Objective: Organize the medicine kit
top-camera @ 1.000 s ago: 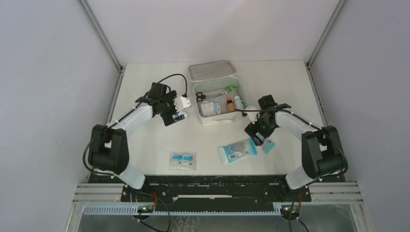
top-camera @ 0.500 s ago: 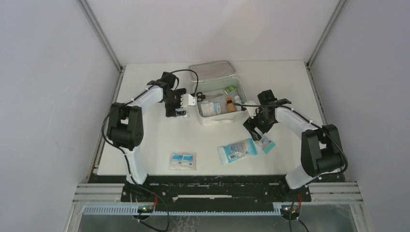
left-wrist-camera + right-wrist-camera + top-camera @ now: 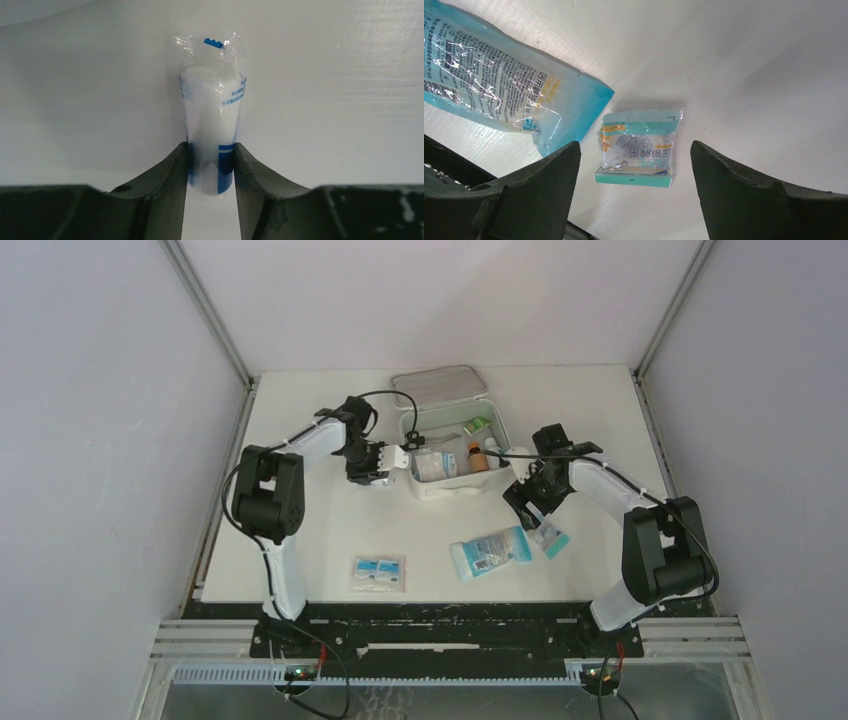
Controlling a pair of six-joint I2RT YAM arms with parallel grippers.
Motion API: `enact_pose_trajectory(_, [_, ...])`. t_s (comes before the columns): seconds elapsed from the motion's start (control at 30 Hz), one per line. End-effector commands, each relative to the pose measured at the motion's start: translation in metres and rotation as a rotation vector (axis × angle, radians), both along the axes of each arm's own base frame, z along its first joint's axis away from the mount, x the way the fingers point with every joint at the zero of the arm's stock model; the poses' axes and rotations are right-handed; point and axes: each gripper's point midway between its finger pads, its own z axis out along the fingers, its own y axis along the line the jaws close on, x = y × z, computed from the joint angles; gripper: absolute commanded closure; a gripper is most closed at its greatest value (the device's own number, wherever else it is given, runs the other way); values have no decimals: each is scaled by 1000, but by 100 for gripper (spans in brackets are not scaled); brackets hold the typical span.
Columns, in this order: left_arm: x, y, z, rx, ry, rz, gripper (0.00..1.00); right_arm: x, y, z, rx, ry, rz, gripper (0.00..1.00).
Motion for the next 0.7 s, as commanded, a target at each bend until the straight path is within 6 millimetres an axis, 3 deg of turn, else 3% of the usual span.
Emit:
enact_pose_trajectory(0.0, [4, -7, 18, -31, -23, 22, 62, 13, 3, 18, 24, -53, -24, 20])
enact_pose_trajectory(0.17, [-7, -4, 30, -44, -22, 82, 72, 15, 4, 20, 31, -62, -27, 20])
enact_pose_trajectory(0.33, [-22, 0, 57, -88, -37, 153, 76, 18, 7, 25, 47, -70, -32, 21])
enact_pose_trajectory(0.47, [-31, -11, 93, -195, -42, 244, 77, 24, 10, 34, 61, -103, -50, 21])
enact_pose_trajectory(0.67, [-23, -58, 165, -462, -26, 493, 74, 38, 11, 53, 103, -151, -121, 21])
